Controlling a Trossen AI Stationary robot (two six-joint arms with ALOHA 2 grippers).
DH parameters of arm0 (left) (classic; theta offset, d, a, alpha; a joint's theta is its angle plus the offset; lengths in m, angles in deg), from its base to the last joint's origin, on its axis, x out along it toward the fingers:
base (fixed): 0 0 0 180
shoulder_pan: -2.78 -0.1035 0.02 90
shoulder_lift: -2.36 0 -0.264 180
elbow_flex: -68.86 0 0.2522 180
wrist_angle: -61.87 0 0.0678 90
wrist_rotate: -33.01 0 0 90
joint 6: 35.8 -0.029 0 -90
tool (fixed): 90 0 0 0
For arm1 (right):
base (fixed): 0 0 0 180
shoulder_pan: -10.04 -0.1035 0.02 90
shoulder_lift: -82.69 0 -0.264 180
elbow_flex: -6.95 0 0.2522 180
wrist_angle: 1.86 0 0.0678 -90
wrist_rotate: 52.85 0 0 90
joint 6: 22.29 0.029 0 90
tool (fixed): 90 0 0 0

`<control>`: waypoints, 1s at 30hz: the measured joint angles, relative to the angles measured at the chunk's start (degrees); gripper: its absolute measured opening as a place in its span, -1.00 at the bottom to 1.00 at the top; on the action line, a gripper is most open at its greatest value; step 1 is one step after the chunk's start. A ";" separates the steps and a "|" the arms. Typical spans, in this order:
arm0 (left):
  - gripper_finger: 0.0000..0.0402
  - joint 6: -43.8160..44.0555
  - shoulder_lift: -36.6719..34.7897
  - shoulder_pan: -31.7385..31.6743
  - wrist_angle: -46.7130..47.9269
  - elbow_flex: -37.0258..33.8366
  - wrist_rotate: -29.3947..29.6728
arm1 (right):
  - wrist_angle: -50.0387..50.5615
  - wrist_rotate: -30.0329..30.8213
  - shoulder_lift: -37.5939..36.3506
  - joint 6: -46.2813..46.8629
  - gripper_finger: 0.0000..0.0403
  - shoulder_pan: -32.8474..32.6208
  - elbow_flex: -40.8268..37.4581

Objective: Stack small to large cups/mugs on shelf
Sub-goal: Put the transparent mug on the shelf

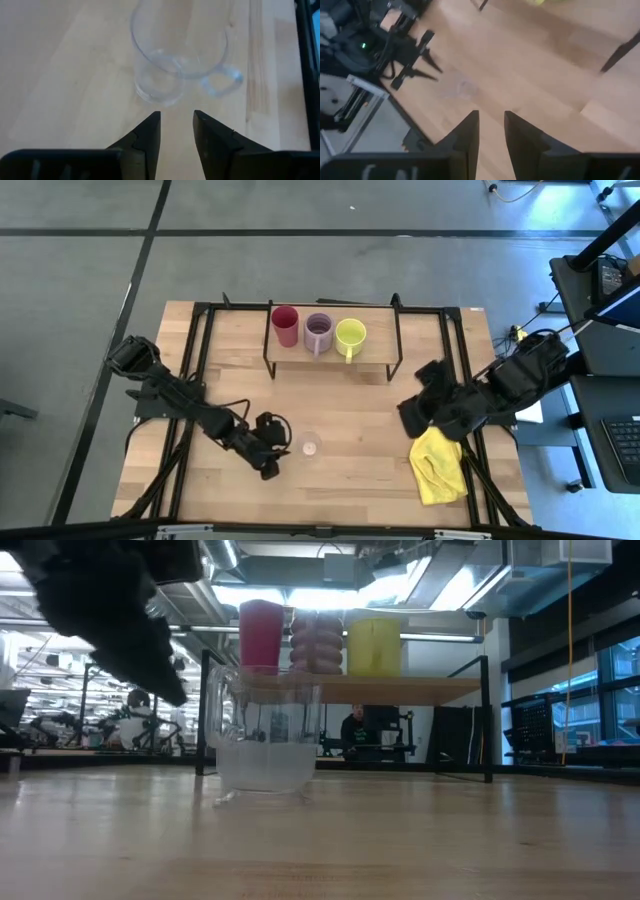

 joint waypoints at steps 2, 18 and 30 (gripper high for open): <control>-0.45 0.49 0.00 0.09 0.65 0.00 -0.28 | -1.82 -1.50 1.87 0.05 -0.54 -0.05 0.01; -0.45 3.08 0.00 -0.50 -2.00 0.00 -2.22 | -11.12 -15.10 18.81 -5.59 -0.54 3.97 0.00; -0.45 6.06 0.00 0.11 -2.01 -0.08 -11.25 | -22.74 -20.42 27.51 -15.94 -0.54 15.65 -0.04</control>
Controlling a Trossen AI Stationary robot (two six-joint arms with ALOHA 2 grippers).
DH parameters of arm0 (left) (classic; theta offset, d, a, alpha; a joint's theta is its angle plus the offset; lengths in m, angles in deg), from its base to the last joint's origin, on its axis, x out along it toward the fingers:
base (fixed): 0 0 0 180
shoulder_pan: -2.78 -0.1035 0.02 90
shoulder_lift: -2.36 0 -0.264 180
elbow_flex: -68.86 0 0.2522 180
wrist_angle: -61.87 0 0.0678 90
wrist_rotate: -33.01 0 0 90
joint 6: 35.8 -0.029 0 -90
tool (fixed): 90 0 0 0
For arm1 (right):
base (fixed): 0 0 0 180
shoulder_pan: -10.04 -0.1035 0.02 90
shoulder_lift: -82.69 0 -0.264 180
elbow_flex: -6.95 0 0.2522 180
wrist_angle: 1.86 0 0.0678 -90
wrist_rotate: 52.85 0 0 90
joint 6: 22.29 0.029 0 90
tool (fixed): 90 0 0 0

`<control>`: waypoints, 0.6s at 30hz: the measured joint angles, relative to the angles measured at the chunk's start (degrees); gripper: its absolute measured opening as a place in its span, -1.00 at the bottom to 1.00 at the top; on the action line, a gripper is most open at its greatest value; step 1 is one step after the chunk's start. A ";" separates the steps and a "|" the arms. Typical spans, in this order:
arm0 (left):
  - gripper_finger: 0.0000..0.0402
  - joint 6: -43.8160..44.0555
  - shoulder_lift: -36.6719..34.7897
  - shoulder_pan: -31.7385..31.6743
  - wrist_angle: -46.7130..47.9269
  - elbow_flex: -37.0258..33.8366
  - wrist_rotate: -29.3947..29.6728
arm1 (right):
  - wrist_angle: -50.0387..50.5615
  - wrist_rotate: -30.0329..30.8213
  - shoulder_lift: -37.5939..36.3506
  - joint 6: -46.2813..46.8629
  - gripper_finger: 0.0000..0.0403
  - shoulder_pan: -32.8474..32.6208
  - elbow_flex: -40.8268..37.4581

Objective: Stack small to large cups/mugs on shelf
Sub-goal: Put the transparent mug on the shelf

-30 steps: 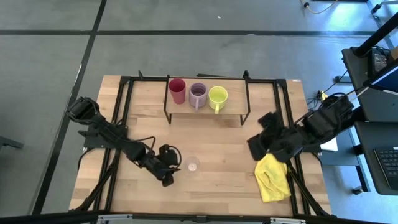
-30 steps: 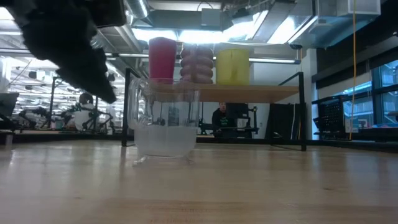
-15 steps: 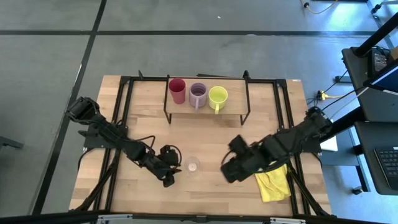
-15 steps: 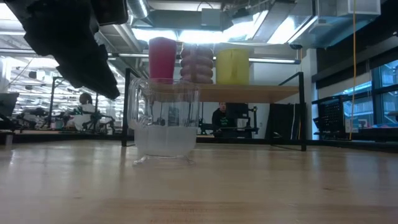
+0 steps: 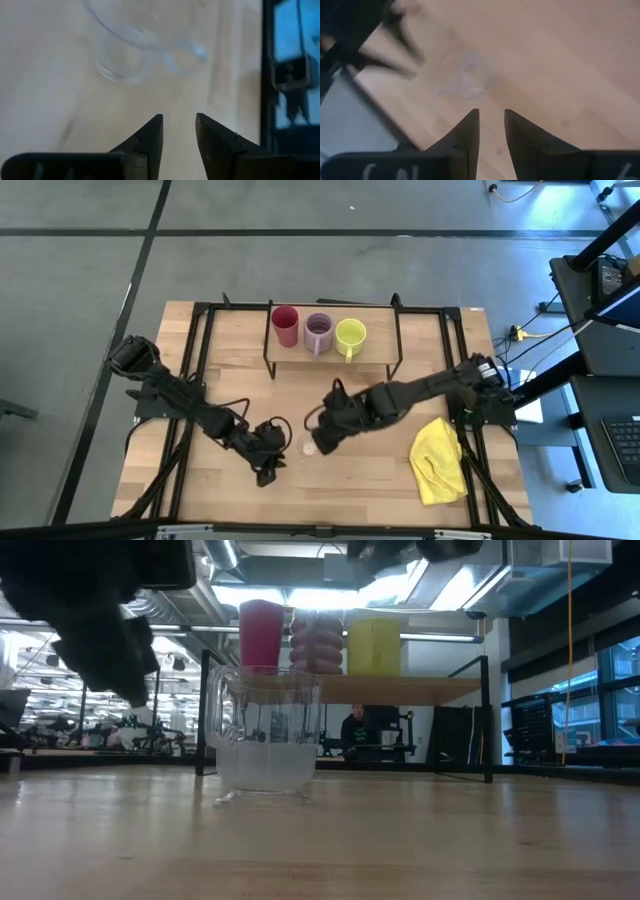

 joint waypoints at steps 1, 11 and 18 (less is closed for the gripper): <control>-0.45 -0.32 -0.05 0.36 -0.03 -0.11 -0.99 | 1.03 0.02 0.00 0.44 -0.54 0.91 0.00; -0.45 -3.80 -11.82 4.19 -5.57 -6.78 0.81 | 3.33 -10.85 -3.58 1.12 -0.66 5.08 0.15; -0.45 -4.67 -25.74 4.26 -5.72 -13.89 3.51 | -16.15 9.88 -12.63 5.93 -0.87 -5.65 6.25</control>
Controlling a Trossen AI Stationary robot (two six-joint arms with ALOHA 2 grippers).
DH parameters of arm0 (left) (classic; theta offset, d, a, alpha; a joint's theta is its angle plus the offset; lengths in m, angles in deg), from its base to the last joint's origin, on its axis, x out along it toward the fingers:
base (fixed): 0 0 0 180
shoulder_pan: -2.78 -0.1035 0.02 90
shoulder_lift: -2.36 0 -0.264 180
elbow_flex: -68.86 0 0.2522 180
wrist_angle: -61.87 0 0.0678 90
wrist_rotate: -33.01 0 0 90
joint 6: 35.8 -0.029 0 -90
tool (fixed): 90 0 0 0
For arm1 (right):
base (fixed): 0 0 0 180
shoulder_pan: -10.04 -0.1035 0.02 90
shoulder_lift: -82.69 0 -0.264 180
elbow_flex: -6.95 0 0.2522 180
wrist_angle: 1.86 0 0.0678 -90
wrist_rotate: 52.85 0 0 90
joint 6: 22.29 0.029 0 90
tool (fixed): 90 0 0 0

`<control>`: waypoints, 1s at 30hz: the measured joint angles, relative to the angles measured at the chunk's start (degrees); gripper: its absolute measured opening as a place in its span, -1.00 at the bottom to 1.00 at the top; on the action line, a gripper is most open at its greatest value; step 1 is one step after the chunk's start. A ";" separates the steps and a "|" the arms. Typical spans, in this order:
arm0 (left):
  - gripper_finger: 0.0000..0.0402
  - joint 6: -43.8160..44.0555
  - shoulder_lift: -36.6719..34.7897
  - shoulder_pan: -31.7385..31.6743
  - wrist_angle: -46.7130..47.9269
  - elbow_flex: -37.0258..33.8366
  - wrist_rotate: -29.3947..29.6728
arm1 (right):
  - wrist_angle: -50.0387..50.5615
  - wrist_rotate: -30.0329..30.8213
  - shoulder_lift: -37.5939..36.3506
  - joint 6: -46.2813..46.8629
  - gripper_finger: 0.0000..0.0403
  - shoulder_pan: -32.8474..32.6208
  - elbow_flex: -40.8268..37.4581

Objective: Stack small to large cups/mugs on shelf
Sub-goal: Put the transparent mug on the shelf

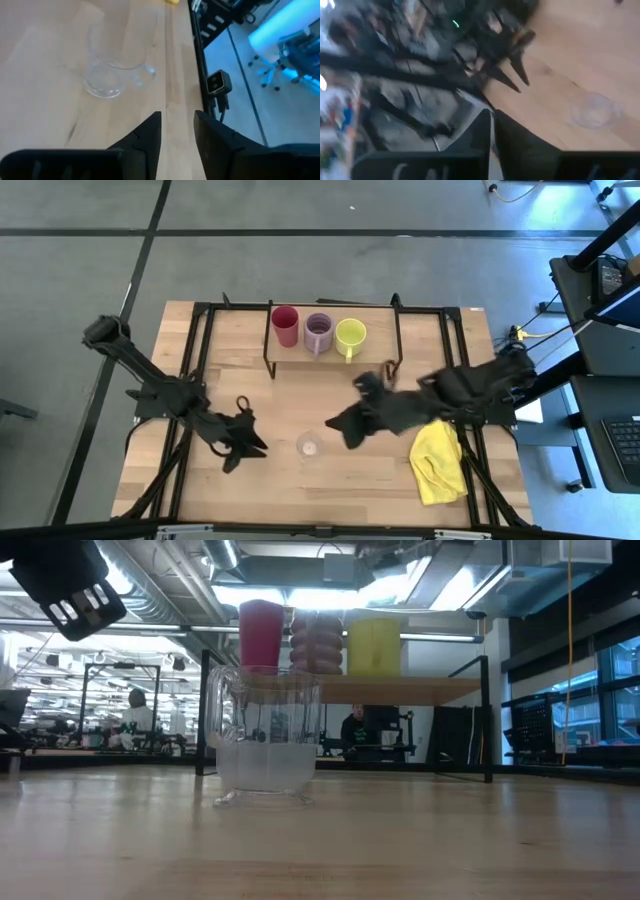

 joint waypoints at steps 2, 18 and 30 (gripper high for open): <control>-0.45 -0.01 -3.11 0.00 0.34 -1.59 0.52 | 2.24 4.84 -0.54 4.87 -0.92 -3.14 2.04; -0.45 -0.40 -9.55 -0.11 0.74 -4.95 0.16 | -8.13 16.45 10.93 25.01 -0.98 -16.97 3.06; -0.45 2.76 -9.56 -2.27 0.68 -4.94 -2.58 | 43.07 25.98 -14.98 45.39 -0.97 -25.97 1.98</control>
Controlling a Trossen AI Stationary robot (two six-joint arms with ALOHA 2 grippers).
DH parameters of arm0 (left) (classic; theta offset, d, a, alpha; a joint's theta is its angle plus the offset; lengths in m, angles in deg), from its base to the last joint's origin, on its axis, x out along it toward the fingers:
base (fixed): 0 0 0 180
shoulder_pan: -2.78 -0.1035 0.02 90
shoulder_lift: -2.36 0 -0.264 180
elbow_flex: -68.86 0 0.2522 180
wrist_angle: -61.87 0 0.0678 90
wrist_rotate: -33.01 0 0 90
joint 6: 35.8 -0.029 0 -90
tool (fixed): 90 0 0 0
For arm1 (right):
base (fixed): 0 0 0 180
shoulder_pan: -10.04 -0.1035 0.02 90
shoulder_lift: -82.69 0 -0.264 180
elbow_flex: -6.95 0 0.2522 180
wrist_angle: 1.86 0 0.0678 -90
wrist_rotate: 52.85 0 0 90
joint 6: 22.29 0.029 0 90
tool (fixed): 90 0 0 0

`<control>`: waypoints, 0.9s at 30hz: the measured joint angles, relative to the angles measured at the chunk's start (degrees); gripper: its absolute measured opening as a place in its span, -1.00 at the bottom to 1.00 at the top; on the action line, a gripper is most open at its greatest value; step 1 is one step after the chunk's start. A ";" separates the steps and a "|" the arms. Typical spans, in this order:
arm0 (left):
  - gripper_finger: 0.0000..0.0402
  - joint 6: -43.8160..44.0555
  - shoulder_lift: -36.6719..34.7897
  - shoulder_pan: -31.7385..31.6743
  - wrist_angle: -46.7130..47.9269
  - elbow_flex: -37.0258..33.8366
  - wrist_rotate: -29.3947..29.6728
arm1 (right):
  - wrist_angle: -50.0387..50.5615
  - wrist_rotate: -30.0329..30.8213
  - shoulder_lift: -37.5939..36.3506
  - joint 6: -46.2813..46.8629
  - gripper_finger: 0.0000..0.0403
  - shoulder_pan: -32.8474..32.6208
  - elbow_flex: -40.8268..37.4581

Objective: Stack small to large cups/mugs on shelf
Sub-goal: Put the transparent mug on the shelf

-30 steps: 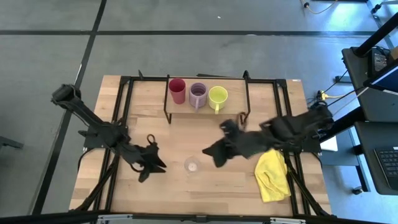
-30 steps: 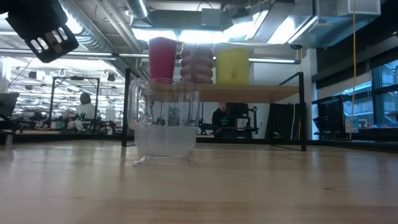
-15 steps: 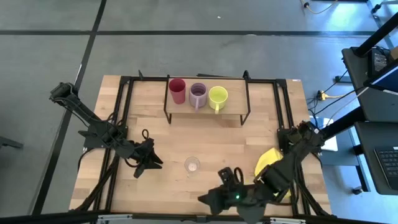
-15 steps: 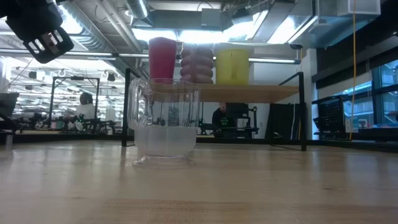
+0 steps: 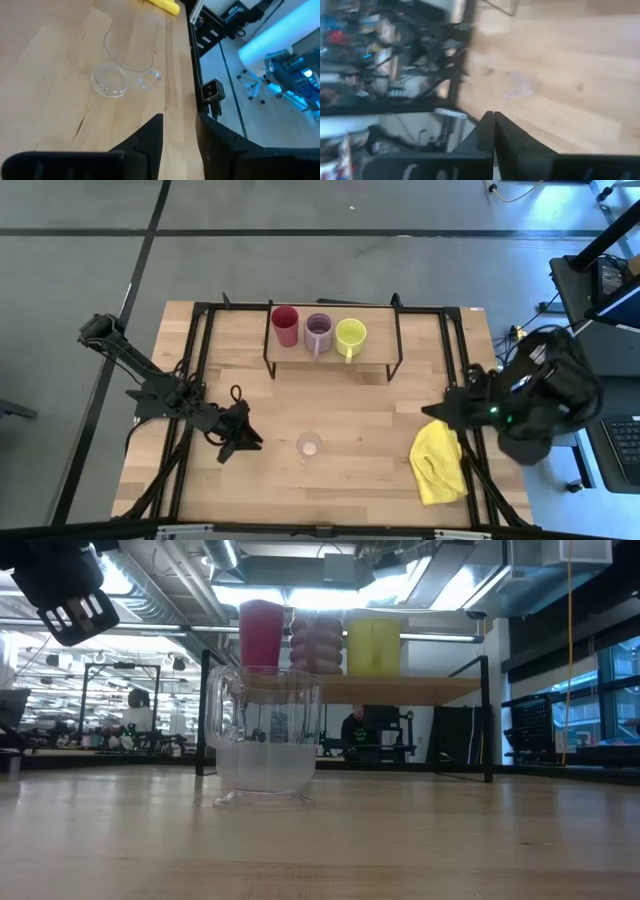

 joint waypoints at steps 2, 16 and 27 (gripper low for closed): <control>-0.45 0.80 0.02 -0.02 -0.02 -0.01 0.92 | -2.07 1.05 -4.25 -3.08 -0.97 -0.71 -5.01; -0.45 4.75 0.07 -3.54 -0.25 0.01 2.19 | -80.63 5.54 -31.84 -14.19 -0.98 -0.08 -75.46; -0.45 6.83 0.09 -6.77 0.18 0.01 -0.52 | -98.83 -19.81 -13.49 -33.86 -0.97 16.76 -70.69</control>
